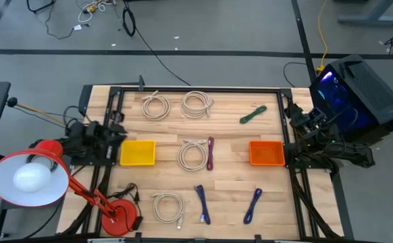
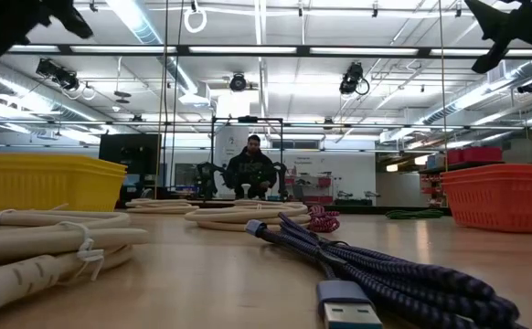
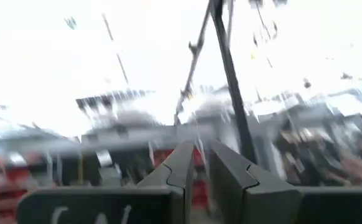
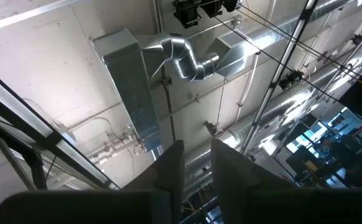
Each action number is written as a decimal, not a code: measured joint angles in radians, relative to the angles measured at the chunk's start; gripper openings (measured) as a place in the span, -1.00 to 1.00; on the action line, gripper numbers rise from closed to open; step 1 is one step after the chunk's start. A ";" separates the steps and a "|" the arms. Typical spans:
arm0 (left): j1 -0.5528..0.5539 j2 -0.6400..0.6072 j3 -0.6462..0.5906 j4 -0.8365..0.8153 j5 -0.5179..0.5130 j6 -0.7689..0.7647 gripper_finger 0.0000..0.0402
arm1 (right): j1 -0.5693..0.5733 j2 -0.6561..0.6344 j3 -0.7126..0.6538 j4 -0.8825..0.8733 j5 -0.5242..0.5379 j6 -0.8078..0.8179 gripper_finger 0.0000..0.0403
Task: Pick & Place USB Port
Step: Put the black and green charger cable into the orange bin
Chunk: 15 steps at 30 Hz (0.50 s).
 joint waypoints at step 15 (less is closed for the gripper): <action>0.000 0.000 0.000 0.291 0.003 -0.097 -0.74 | -0.001 0.000 0.001 0.148 0.175 0.006 -0.60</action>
